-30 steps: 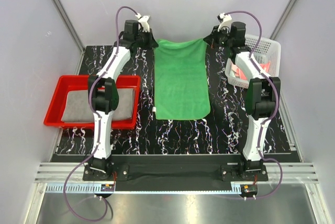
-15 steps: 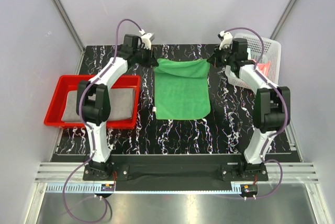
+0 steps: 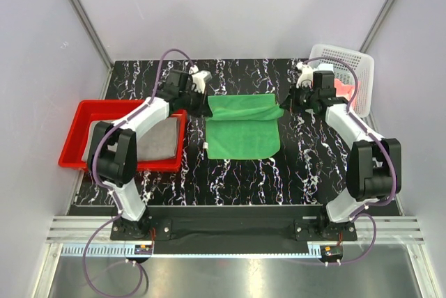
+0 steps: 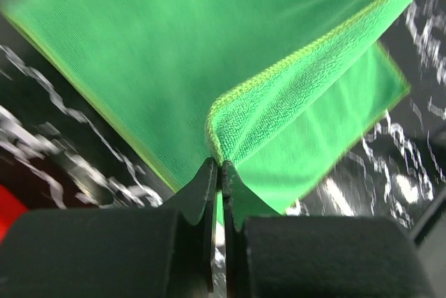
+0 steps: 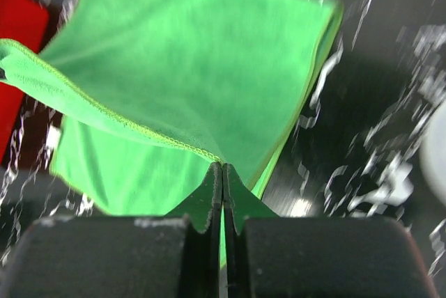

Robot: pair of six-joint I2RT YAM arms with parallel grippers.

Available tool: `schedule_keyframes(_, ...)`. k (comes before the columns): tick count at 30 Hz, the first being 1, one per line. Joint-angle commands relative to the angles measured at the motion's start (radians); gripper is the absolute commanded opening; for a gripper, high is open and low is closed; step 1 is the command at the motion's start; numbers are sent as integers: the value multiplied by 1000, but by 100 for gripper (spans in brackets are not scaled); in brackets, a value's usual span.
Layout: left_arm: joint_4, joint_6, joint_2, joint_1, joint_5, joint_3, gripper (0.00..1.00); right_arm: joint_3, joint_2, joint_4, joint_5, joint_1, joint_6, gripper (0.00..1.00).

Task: Fold and stack the towels
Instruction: Fold the towel

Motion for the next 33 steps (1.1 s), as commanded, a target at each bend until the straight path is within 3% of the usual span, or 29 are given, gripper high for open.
schedule_keyframes(1,57,-12,-84,-13,-8,-70,6,-26,-52,-76,12,15,21,0)
schedule_keyframes(10,25,-47,-150,-89,-160,-200,18,-75,-26,-289,28,40,132,4)
schedule_keyframes(12,14,-73,-176,-99,-213,-220,27,-100,-6,-341,44,43,155,9)
schedule_keyframes(16,-36,-96,-227,-143,-319,-249,30,-121,6,-389,80,43,179,17)
schedule_keyframes(18,-35,-124,-259,-163,-329,-266,34,-123,-13,-385,71,43,187,32)
schedule_keyframes(21,-36,-167,-249,-184,-346,-242,38,-114,-50,-363,35,46,228,39)
schedule_keyframes(25,-55,-225,-170,-212,-373,-151,38,-106,-72,-317,53,54,331,40)
schedule_keyframes(27,-104,-291,-129,-230,-424,-98,39,-112,-69,-302,139,64,369,40)
schedule_keyframes(33,-122,-418,-64,-270,-474,-79,47,-147,-32,-248,258,72,468,40)
